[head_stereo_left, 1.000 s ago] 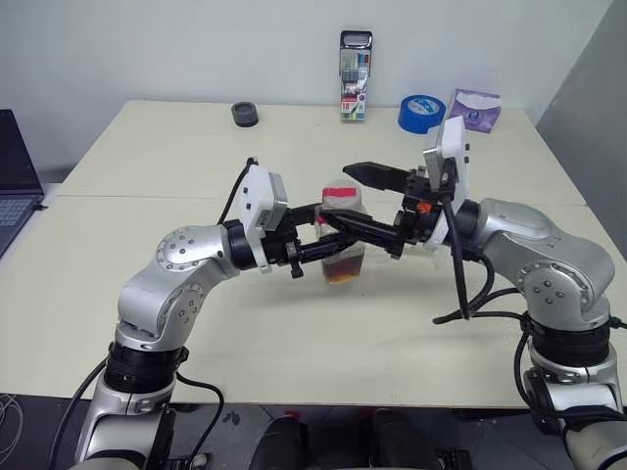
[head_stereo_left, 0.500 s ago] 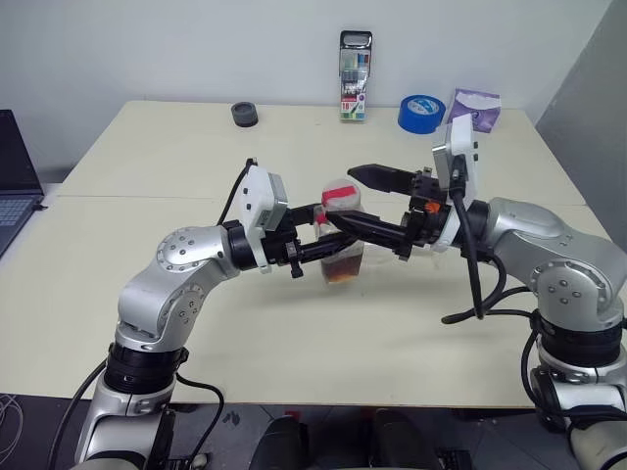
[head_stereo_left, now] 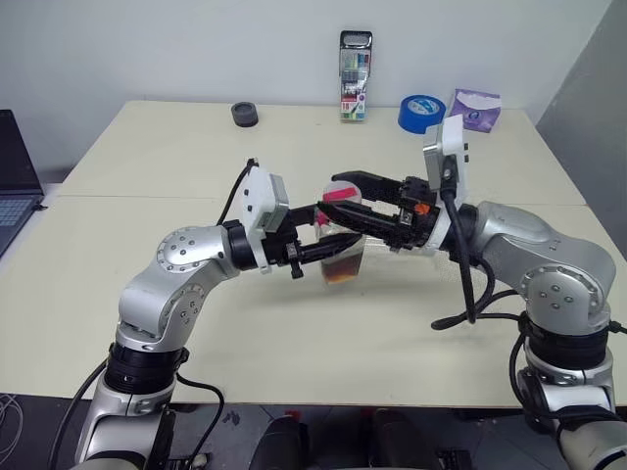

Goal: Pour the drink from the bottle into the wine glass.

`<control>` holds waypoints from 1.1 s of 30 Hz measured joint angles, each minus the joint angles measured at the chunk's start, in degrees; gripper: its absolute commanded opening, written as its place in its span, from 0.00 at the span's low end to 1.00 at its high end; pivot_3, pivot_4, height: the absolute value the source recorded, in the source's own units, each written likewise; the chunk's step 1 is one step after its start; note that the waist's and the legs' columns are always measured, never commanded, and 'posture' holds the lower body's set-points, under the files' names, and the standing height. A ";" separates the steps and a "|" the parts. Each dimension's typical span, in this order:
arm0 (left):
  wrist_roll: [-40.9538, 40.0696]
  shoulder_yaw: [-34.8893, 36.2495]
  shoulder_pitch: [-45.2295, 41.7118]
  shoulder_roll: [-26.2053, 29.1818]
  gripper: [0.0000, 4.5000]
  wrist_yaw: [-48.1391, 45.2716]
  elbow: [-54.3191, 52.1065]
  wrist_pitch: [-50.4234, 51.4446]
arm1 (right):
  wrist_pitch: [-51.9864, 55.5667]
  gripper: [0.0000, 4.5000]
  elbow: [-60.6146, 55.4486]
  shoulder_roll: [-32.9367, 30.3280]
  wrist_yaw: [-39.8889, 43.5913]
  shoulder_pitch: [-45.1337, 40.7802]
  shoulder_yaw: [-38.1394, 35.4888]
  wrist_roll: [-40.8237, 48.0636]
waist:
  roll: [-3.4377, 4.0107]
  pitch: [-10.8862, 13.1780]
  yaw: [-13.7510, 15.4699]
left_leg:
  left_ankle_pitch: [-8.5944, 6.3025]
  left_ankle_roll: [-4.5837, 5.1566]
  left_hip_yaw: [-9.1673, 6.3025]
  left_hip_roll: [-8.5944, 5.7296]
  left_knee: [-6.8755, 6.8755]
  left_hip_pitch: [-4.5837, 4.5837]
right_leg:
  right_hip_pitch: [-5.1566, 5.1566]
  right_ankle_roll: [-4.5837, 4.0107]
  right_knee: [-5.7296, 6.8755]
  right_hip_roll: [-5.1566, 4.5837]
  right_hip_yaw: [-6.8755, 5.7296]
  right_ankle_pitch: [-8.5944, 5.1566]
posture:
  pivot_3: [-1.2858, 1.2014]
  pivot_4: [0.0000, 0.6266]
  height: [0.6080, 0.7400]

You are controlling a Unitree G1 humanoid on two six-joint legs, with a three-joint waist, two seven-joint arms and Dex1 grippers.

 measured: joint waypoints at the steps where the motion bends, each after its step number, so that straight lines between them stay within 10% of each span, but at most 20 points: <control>1: 0.05 0.00 0.00 0.00 0.45 0.01 0.00 0.00 | -0.29 0.41 0.00 0.00 0.14 0.07 0.16 -0.30 | 0.00 0.00 0.00 | 0.00 0.00 0.00 0.00 0.00 0.00 | 0.00 0.00 0.00 0.00 0.00 0.00 | 0.52 0.24 1.00; 15: -0.06 -0.35 -0.23 -0.15 0.45 0.02 -0.03 -0.33 | 4.16 0.41 8.82 0.66 -5.77 -10.87 -7.71 9.07 | 0.00 0.00 0.18 | 0.01 -0.02 -0.01 -0.02 0.00 -0.04 | 0.00 0.00 -0.07 -0.03 -0.04 0.00 | 0.52 0.24 1.00; 23: -0.01 -0.73 -0.14 -0.20 0.45 -0.41 0.02 -0.31 | -4.22 0.41 7.24 -5.40 -0.26 -6.25 -2.36 -3.40 | 0.00 0.00 -0.21 | 0.00 0.00 0.04 0.01 -0.04 -0.05 | -0.02 0.00 -0.11 -0.01 0.00 0.00 | 0.52 0.24 1.00; 33: 0.01 -0.76 -0.12 -0.86 0.45 0.23 -0.01 -0.31 | -19.38 0.41 29.25 -7.39 -19.29 8.05 -9.03 -31.04 | -0.04 -0.02 0.30 | 0.13 -0.21 0.14 -0.02 -0.07 -0.08 | 0.00 0.01 -0.17 -0.03 0.05 0.00 | 0.52 0.24 1.00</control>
